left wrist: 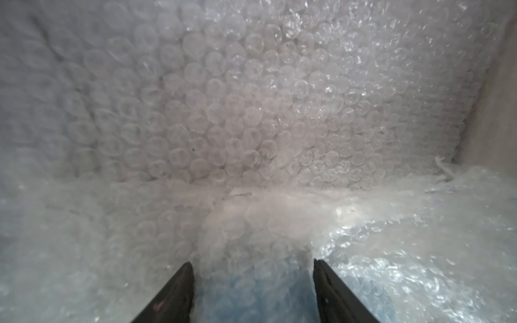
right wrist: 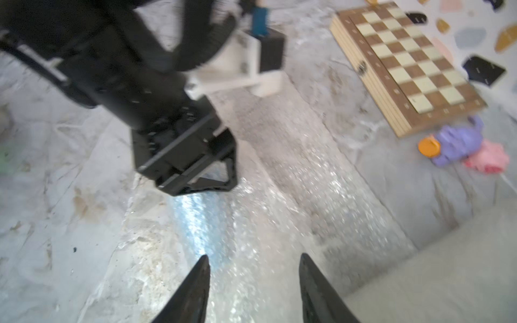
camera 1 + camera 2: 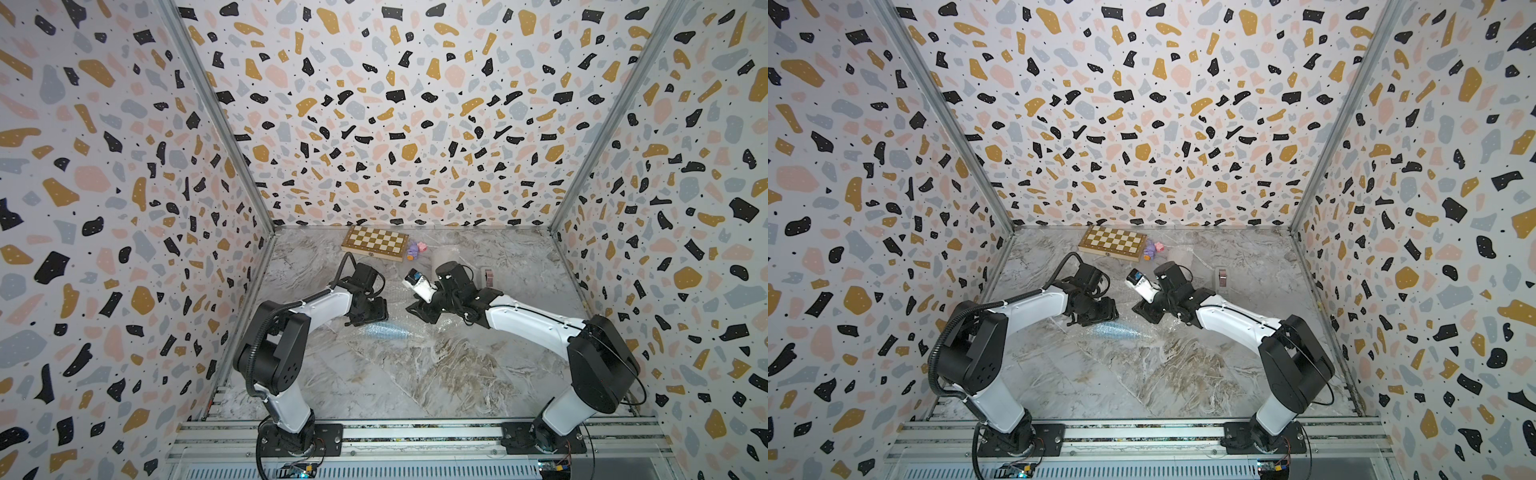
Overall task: Wrap vases in bubble wrap
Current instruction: Wrap the vase in bubble wrap.
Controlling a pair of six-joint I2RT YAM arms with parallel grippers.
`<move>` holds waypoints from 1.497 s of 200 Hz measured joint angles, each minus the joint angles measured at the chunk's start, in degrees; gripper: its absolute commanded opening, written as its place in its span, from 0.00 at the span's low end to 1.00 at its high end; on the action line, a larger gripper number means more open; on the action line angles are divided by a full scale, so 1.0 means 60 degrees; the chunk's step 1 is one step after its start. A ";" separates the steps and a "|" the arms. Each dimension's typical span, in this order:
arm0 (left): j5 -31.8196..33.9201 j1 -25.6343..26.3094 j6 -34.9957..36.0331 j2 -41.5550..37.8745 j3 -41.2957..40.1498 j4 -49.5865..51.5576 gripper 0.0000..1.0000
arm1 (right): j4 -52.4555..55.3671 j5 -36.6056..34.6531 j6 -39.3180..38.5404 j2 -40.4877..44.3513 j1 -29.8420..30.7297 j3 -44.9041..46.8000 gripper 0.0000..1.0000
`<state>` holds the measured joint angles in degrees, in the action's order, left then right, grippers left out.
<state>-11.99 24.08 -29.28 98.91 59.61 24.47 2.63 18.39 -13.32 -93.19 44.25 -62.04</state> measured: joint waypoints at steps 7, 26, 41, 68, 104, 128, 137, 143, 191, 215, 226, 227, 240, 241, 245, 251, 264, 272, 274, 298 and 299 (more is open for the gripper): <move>-0.0018 -0.0004 0.0033 0.0000 0.0000 0.0000 0.67 | -0.0197 0.0051 -0.0237 -0.0062 0.0204 0.0102 0.56; -0.0069 -0.0004 0.0087 -0.0004 -0.0029 -0.0018 0.67 | -0.0670 0.0379 -0.0670 -0.0131 0.0557 0.0645 0.59; -0.0157 -0.0004 0.0157 -0.0036 -0.0091 -0.0029 0.66 | -0.0674 0.0492 -0.0874 -0.0390 0.0568 0.0707 0.59; -0.0211 -0.0004 0.0259 -0.0080 -0.0226 -0.0055 0.66 | -0.0936 0.0510 -0.1133 -0.0736 0.0616 0.0936 0.60; -0.0273 -0.0004 0.0280 -0.0091 -0.0306 -0.0066 0.66 | -0.1005 0.0612 -0.1384 -0.1107 0.0725 0.1060 0.59; -0.0277 -0.0004 0.0280 -0.0102 -0.0306 -0.0055 0.66 | -0.0947 0.0637 -0.1490 -0.1574 0.0754 0.0801 0.59; -0.0277 -0.0004 0.0280 -0.0106 -0.0310 -0.0055 0.66 | -0.0860 0.0656 -0.1519 -0.1785 0.0754 0.0586 0.57; -0.0280 -0.0007 0.0277 -0.0109 -0.0313 -0.0055 0.66 | -0.0809 0.0656 -0.1548 -0.1909 0.0754 0.0448 0.56; -0.0357 -0.0178 0.0277 -0.0597 -0.0379 0.0160 0.67 | -0.0535 0.0623 -0.1698 -0.2138 0.0827 0.0146 0.48; -0.0412 -0.0430 0.0277 -0.1133 -0.0441 0.0280 0.67 | -0.0586 0.0441 -0.1708 -0.2106 0.0987 0.0208 0.48; -0.0433 -0.0521 0.0277 -0.1370 -0.0459 0.0430 0.67 | -0.0627 0.0295 -0.1701 -0.1989 0.1115 0.0331 0.48; -0.0433 -0.0525 0.0277 -0.1388 -0.0459 0.0441 0.67 | -0.0630 0.0284 -0.1698 -0.1978 0.1122 0.0339 0.48; -0.0430 -0.0619 0.0277 -0.1665 -0.0459 0.0557 0.67 | -0.0718 0.0080 -0.1676 -0.1807 0.1293 0.0576 0.49; -0.0430 -0.0619 0.0277 -0.1676 -0.0459 0.0565 0.67 | -0.0729 0.0055 -0.1668 -0.1785 0.1315 0.0601 0.49; -0.0430 -0.0630 0.0277 -0.1752 -0.0459 0.0605 0.67 | -0.0769 -0.0018 -0.1657 -0.1723 0.1370 0.0685 0.49; -0.0430 -0.0627 0.0280 -0.1832 -0.0455 0.0670 0.67 | -0.0794 -0.0087 -0.1639 -0.1647 0.1443 0.0790 0.49; -0.0430 -0.0627 0.0295 -0.1854 -0.0408 0.0798 0.67 | -0.0798 -0.0317 -0.1585 -0.1475 0.1614 0.0984 0.50; -0.0448 -0.0627 0.0306 -0.1803 -0.0404 0.0841 0.67 | -0.0805 -0.0448 -0.1574 -0.1395 0.1712 0.1056 0.50; -0.0459 -0.0627 0.0302 -0.1789 -0.0404 0.0849 0.67 | -0.0809 -0.0484 -0.1566 -0.1377 0.1738 0.1075 0.50; -0.0594 -0.0627 0.0299 -0.1661 -0.0481 0.0867 0.67 | -0.0874 -0.0852 -0.1479 -0.1155 0.2040 0.1275 0.51; -0.0597 -0.0627 0.0299 -0.1657 -0.0488 0.0871 0.67 | -0.0882 -0.0871 -0.1475 -0.1144 0.2055 0.1286 0.51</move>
<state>-15.57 20.32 -27.49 88.97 56.69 29.69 -2.66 13.17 -22.17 -100.05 56.58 -54.33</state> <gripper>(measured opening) 0.669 0.506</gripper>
